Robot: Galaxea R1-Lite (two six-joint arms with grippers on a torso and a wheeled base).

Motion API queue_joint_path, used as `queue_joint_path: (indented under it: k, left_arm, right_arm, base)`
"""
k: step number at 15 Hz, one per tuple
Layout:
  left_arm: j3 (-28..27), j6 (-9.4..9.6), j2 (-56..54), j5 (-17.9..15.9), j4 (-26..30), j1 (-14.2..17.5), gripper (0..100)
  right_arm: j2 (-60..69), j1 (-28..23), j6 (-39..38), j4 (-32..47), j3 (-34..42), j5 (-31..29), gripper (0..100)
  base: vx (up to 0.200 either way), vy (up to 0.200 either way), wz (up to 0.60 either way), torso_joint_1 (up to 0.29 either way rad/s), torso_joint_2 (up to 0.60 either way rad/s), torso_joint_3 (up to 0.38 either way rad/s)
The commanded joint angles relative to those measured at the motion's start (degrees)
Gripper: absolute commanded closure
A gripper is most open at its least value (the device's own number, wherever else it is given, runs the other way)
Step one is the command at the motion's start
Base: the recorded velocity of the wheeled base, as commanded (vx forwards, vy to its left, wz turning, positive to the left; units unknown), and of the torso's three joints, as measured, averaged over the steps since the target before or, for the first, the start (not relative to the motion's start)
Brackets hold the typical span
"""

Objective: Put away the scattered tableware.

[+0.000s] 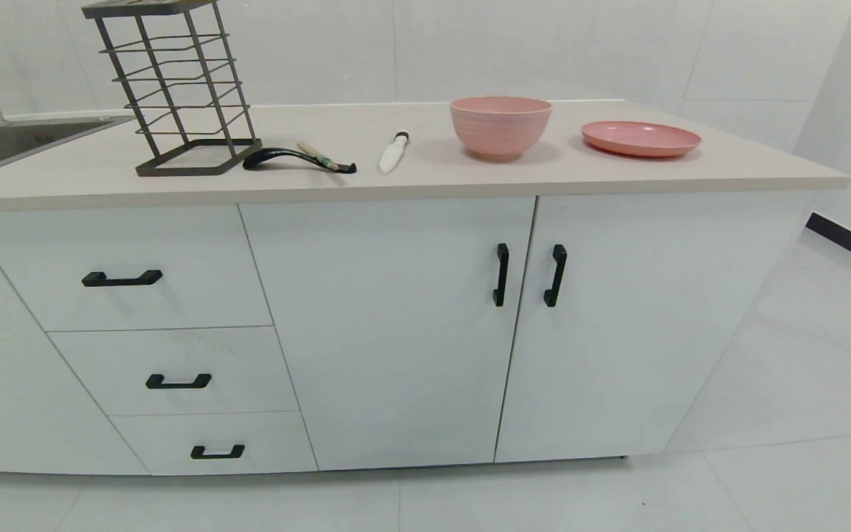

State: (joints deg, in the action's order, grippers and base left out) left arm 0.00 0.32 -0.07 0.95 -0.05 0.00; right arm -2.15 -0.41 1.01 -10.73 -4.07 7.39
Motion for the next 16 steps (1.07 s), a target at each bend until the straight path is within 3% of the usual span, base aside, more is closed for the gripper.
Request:
queue_joint_path:
  k: [1,3,8,9,14,16]
  left_arm:
    - [0.0,-0.14,0.07,0.02,-0.04,0.0,0]
    - [0.0,-0.05,0.07,0.02,-0.04,0.0,0]
    - [0.0,-0.32,0.07,-1.3,-0.04,0.0,0]
    - [0.0,-0.4,0.07,-1.3,-0.04,0.0,0]
    - [0.0,0.21,0.07,-1.57,-0.04,0.0,0]
    - [0.0,0.03,0.07,-1.57,-0.04,0.0,0]
  right_arm:
    - [-13.76,1.21,0.39,7.48,-11.22,7.47,100]
    - [-29.14,6.48,0.83,6.77,-17.2,10.01,100]
    - [-49.8,14.21,1.71,-4.83,-18.96,12.92,100]
    - [-54.37,13.86,3.73,-6.59,-19.4,14.06,0]
    - [-81.88,14.04,4.79,-31.2,-20.71,14.5,0]
    - [-87.59,14.13,4.79,-35.94,-21.24,15.11,0]
  base:
    - [0.0,0.0,0.0,0.0,0.0,0.0]
    - [0.0,0.0,0.0,0.0,0.0,0.0]
    - [0.0,0.0,0.0,0.0,0.0,0.0]
    - [0.0,0.0,0.0,0.0,0.0,0.0]
    - [0.0,0.0,0.0,0.0,0.0,0.0]
    - [0.0,0.0,0.0,0.0,0.0,0.0]
